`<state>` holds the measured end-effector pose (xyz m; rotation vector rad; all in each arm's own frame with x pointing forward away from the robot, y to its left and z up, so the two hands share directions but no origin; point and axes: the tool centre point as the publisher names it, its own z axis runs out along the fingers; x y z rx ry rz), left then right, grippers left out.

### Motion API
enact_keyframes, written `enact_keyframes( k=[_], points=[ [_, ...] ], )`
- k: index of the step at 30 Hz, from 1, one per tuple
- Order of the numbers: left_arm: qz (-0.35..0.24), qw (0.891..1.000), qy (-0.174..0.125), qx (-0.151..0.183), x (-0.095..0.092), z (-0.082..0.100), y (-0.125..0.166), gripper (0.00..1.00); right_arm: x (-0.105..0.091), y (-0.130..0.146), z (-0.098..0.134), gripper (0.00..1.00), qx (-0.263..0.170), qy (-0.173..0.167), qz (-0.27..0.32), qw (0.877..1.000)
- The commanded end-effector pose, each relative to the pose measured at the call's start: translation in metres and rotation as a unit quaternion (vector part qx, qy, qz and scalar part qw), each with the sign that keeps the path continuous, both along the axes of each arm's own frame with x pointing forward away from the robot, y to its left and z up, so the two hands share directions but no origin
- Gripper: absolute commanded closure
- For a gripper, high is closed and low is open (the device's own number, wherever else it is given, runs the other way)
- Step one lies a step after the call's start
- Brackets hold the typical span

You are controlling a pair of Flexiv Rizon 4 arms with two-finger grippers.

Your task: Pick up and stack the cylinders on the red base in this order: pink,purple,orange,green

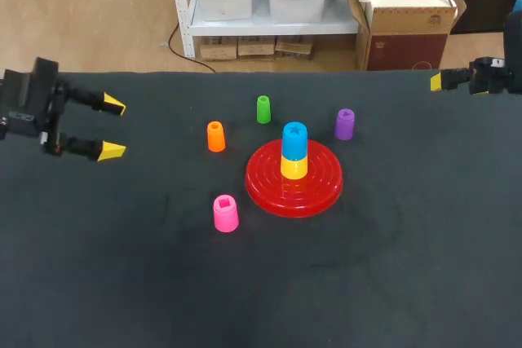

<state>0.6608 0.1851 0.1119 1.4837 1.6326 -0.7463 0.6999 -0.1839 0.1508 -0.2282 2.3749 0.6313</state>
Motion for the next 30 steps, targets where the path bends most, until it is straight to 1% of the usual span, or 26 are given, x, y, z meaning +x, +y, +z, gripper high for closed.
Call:
enact_keyframes(
  k=[1, 7, 9, 11, 14, 18, 30],
  points=[
    [-0.050, 0.998, -0.012, 0.028, 0.020, -0.010, -0.005, 0.00, 0.000, 0.000, 0.000, 0.00, 0.000, 0.000, 0.001, 1.000],
    [-0.043, 0.998, 0.000, 0.034, 0.025, -0.009, -0.003, 0.00, 0.000, 0.000, 0.000, 0.00, 0.000, 0.000, 0.001, 1.000],
    [-0.038, 0.999, 0.013, 0.032, 0.025, -0.006, -0.003, 0.00, 0.000, 0.000, 0.000, 0.00, 0.000, 0.000, 0.001, 1.000],
    [-0.038, 0.999, 0.016, 0.030, 0.025, -0.005, -0.002, 0.00, 0.000, 0.000, 0.000, 0.00, 0.000, 0.000, 0.001, 1.000],
    [-0.038, 0.999, 0.015, 0.028, 0.023, -0.004, -0.002, 0.00, 0.000, 0.000, 0.000, 0.00, 0.000, 0.000, 0.001, 1.000],
    [-0.040, 0.999, 0.013, 0.034, 0.021, -0.007, -0.002, 0.00, 0.000, 0.000, 0.000, 0.00, 0.000, 0.000, 0.001, 1.000],
    [-0.022, 0.999, 0.008, 0.040, 0.031, -0.014, -0.008, 0.00, 0.000, 0.000, 0.000, 0.00, 0.000, 0.000, 0.001, 1.000]
  ],
)
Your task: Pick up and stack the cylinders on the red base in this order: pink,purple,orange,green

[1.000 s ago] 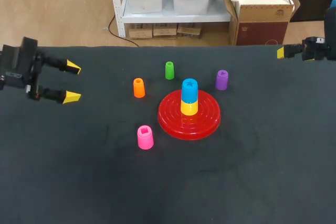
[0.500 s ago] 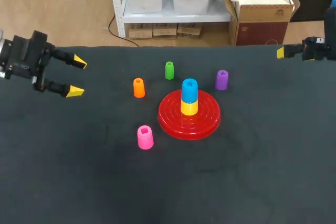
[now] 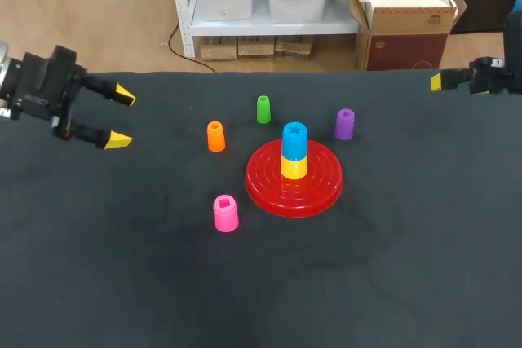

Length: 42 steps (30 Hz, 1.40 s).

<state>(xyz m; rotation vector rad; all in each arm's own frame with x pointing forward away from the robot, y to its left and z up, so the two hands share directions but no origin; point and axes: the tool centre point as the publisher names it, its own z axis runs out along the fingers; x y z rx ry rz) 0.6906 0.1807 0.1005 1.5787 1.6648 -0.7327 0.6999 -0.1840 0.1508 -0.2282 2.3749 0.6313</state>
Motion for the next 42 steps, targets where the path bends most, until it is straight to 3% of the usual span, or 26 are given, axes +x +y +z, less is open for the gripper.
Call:
enact_keyframes(
  k=[1, 22, 23, 25, 30, 35, 40, 42],
  points=[
    [0.001, 1.000, -0.003, 0.002, 0.001, -0.003, -0.004, 0.00, 0.000, 0.000, 0.000, 0.00, 0.000, 0.000, 0.001, 1.000],
    [0.001, 1.000, -0.006, 0.002, 0.001, -0.002, -0.005, 0.00, 0.000, 0.000, 0.000, 0.00, 0.000, 0.000, 0.001, 1.000],
    [0.001, 1.000, -0.006, 0.002, 0.001, -0.002, -0.005, 0.00, 0.008, 0.017, 0.004, 0.00, -0.031, 0.022, 0.042, 0.998],
    [0.001, 1.000, -0.006, 0.002, 0.001, -0.002, -0.005, 0.00, 0.013, 0.040, 0.008, 0.00, -0.029, 0.039, 0.100, 0.994],
    [0.001, 1.000, -0.006, 0.002, 0.001, -0.002, -0.005, 0.00, 0.006, 0.103, 0.012, 0.00, -0.118, 0.082, 0.242, 0.959],
    [0.001, 1.000, -0.006, 0.002, 0.001, -0.002, -0.005, 0.00, -0.007, 0.146, 0.012, 0.00, -0.173, 0.100, 0.330, 0.922],
    [0.001, 1.000, -0.006, 0.002, 0.001, -0.002, -0.005, 0.00, -0.017, 0.191, 0.012, 0.00, -0.255, 0.097, 0.413, 0.869],
    [0.001, 1.000, -0.006, 0.002, 0.001, -0.002, -0.005, 0.00, -0.023, 0.207, 0.010, 0.00, -0.301, 0.094, 0.441, 0.840]
  ],
)
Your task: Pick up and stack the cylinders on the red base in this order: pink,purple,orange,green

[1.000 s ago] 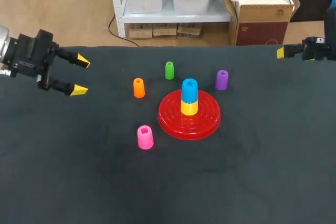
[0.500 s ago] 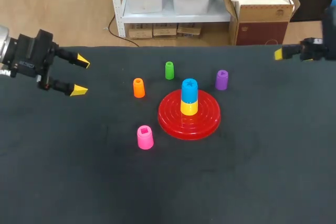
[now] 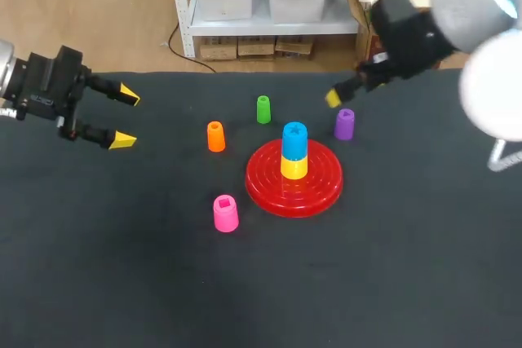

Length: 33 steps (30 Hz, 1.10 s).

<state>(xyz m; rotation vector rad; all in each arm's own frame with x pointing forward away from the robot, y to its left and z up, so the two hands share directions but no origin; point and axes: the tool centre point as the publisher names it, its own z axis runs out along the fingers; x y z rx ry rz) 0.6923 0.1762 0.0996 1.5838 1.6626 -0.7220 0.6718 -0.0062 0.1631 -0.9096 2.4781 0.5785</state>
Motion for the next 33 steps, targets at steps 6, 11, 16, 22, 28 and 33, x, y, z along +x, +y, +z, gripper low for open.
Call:
enact_keyframes(
  k=[6, 11, 16, 22, 28, 33],
  points=[
    [0.001, 1.000, -0.002, 0.000, -0.001, -0.001, 0.000, 0.00, -0.014, 0.056, -0.006, 0.00, -0.208, 0.031, 0.277, 0.938],
    [0.001, 1.000, -0.002, 0.000, -0.001, -0.001, 0.000, 0.00, -0.014, 0.056, -0.006, 0.00, -0.208, 0.031, 0.277, 0.938],
    [0.001, 1.000, -0.002, 0.000, -0.001, -0.001, 0.000, 0.00, -0.014, 0.056, -0.006, 0.00, -0.208, 0.031, 0.277, 0.938],
    [0.001, 1.000, -0.002, 0.000, -0.001, -0.001, 0.000, 0.00, -0.014, 0.056, -0.006, 0.00, -0.208, 0.031, 0.277, 0.938],
    [0.001, 1.000, -0.002, 0.000, -0.001, -0.001, 0.000, 0.00, -0.028, 0.093, -0.016, 0.00, -0.227, -0.035, 0.311, 0.922],
    [0.001, 1.000, -0.002, 0.000, -0.001, -0.001, 0.000, 0.00, -0.048, 0.128, -0.025, 0.00, -0.235, -0.084, 0.346, 0.905]
  ],
)
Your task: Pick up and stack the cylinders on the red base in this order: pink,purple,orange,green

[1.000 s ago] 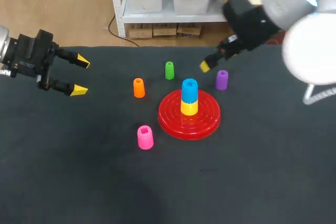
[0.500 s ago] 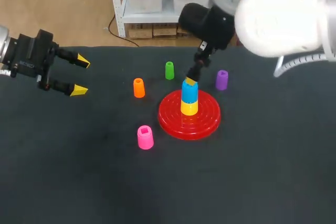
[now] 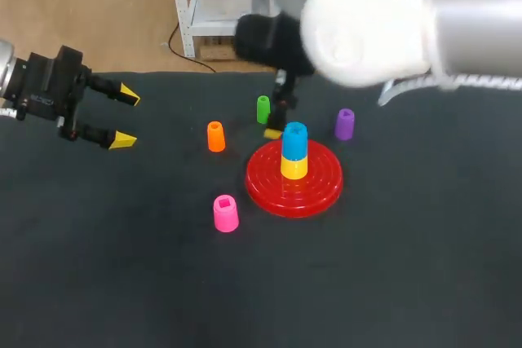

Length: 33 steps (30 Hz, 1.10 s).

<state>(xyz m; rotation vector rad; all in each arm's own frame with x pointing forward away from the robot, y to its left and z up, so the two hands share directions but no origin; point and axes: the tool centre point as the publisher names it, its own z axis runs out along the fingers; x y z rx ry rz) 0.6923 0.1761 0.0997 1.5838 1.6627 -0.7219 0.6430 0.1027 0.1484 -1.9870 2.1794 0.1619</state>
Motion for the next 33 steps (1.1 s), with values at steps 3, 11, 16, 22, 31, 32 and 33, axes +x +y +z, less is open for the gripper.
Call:
enact_keyframes(
  k=[3, 11, 16, 22, 31, 32, 33],
  points=[
    [0.001, 1.000, -0.002, 0.000, -0.001, -0.001, 0.000, 0.00, -0.036, 0.029, -0.016, 0.00, 0.023, -0.035, 0.011, 0.999],
    [0.001, 1.000, -0.002, 0.000, -0.001, -0.001, 0.000, 0.00, -0.070, 0.039, -0.027, 0.00, 0.026, 0.060, 0.052, 0.996],
    [0.001, 1.000, -0.002, 0.000, -0.001, -0.001, 0.000, 0.00, -0.073, 0.048, -0.035, 0.00, -0.057, 0.104, 0.084, 0.989],
    [0.001, 1.000, -0.002, 0.000, -0.001, -0.001, 0.000, 0.00, -0.074, 0.056, -0.049, 0.00, -0.104, 0.085, 0.086, 0.987],
    [0.001, 1.000, -0.002, 0.000, -0.001, -0.001, 0.000, 0.00, -0.087, 0.064, -0.074, 0.00, -0.088, 0.061, 0.067, 0.992],
    [0.001, 1.000, -0.002, 0.000, -0.001, -0.001, 0.000, 0.00, -0.089, 0.065, -0.077, 0.00, -0.087, 0.060, 0.066, 0.992],
    [0.001, 1.000, -0.002, 0.000, -0.001, -0.001, 0.000, 0.00, -0.090, 0.065, -0.080, 0.00, -0.086, 0.059, 0.064, 0.992]
  ],
)
